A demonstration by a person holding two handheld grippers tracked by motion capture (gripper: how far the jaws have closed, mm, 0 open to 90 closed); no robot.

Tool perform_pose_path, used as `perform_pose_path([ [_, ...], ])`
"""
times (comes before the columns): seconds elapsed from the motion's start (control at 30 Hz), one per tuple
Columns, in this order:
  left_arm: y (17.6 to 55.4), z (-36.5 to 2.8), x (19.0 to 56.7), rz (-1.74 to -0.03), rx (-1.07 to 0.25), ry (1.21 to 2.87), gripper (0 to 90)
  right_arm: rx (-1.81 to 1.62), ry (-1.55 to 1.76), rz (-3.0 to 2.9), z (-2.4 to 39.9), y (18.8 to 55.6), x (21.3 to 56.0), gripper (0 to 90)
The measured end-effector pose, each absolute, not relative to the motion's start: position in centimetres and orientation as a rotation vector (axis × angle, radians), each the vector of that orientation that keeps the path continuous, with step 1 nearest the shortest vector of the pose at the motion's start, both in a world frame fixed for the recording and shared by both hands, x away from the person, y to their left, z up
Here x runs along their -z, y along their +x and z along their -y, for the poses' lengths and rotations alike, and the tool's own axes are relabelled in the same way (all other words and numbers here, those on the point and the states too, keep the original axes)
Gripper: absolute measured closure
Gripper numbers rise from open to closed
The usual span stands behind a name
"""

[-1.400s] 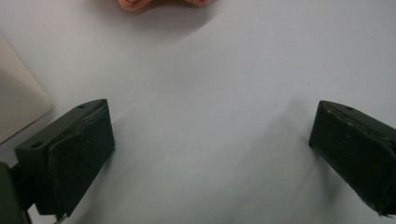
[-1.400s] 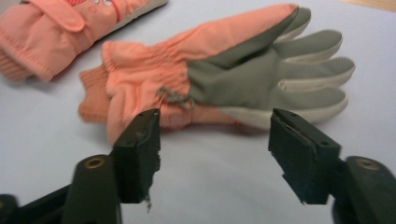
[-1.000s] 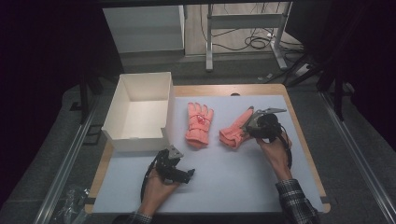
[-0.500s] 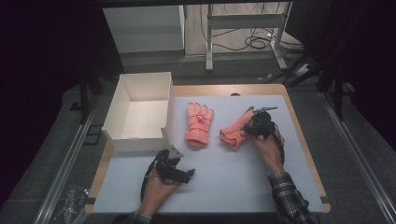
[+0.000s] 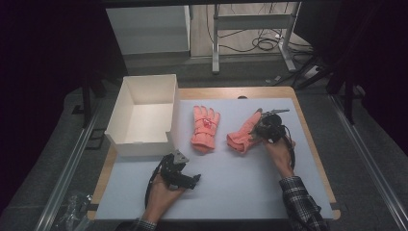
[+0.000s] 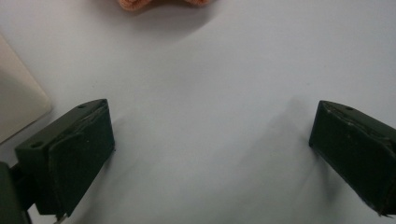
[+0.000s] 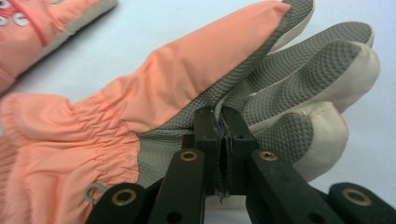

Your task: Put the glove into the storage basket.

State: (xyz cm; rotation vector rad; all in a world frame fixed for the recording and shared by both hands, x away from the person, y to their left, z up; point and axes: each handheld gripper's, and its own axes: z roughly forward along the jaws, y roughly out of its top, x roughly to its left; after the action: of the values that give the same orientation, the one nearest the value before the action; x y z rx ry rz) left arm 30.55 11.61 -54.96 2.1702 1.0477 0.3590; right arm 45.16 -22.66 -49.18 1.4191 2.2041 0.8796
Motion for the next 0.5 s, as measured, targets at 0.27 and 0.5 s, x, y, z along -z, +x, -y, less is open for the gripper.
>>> perform_pose_path([
  [0.27,30.5,-11.6,55.0,-1.048,-0.359,2.169,0.1,-0.982,1.323,-2.288,23.4,44.1,47.2,87.0],
  [0.5,30.5,-11.6,55.0,-1.048,-0.359,2.170,0.2,-1.079,1.277,-2.362,23.9,42.9,45.9,87.2],
])
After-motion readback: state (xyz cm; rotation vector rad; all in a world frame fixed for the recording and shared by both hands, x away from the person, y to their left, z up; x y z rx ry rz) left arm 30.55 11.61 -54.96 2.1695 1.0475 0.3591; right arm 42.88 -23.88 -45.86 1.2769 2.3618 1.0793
